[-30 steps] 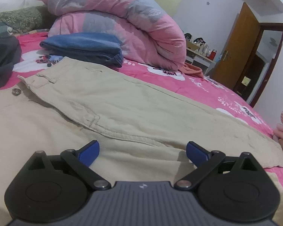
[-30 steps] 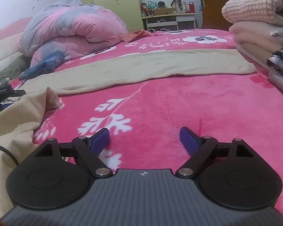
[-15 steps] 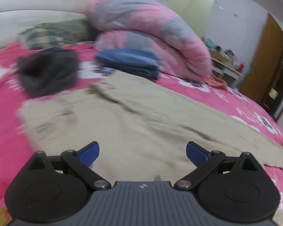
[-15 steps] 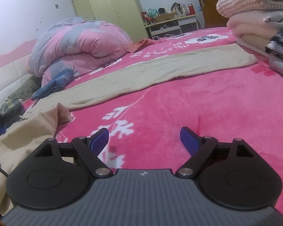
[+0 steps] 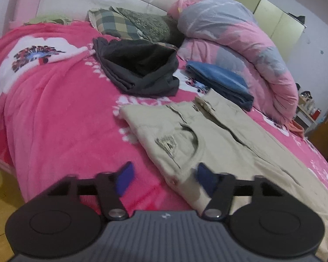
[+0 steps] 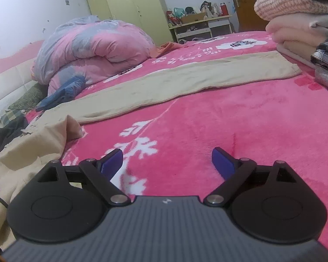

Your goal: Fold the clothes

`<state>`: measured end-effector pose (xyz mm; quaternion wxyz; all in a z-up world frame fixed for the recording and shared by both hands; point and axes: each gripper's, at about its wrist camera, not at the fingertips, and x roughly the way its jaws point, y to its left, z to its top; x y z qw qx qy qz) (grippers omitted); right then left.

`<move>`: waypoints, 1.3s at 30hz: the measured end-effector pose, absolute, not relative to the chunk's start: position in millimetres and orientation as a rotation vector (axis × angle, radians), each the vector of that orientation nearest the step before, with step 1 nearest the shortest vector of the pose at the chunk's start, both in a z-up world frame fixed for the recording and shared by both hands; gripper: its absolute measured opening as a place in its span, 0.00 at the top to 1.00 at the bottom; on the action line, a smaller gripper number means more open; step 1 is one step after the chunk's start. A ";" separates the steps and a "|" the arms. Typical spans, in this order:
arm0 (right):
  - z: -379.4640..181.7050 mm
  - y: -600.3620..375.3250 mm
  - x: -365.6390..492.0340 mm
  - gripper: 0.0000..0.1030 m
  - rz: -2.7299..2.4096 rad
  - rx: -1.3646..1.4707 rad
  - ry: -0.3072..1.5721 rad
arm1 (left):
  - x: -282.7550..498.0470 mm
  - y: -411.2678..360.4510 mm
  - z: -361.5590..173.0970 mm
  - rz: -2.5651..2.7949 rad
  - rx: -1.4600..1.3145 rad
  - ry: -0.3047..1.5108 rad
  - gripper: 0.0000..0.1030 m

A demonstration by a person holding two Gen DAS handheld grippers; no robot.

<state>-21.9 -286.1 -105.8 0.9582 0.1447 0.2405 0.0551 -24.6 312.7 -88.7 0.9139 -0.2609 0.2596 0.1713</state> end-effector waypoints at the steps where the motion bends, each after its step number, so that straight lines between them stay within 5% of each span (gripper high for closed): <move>1: -105.7 -285.9 -21.4 0.14 0.111 0.291 0.490 | -23.1 313.7 -88.8 0.356 -0.545 0.531 0.53; 3: -105.6 -284.4 -21.0 0.14 0.106 0.279 0.493 | -20.1 315.8 -88.9 0.364 -0.561 0.524 0.87; 13: -106.2 -286.4 -19.0 0.14 0.110 0.279 0.493 | -17.9 330.9 -99.8 0.440 -0.548 0.535 0.92; 17: -106.6 -288.0 -19.3 0.14 0.112 0.286 0.490 | -22.6 326.9 -94.2 0.444 -0.502 0.533 0.83; 21: -107.8 -289.3 -20.4 0.14 0.116 0.296 0.485 | -41.8 322.8 -82.6 0.471 -0.459 0.528 0.57; 27: -108.1 -291.4 -22.7 0.14 0.124 0.319 0.475 | -86.5 295.1 -63.0 0.317 -0.459 0.557 0.37; 34: -93.2 -292.6 -22.4 0.14 0.131 0.329 0.528 | -93.0 235.6 -69.5 0.060 -0.429 0.667 0.35; 39: -68.3 -301.3 -60.8 0.14 0.218 0.444 0.510 | -86.1 201.2 -80.0 -0.025 -0.349 0.719 0.22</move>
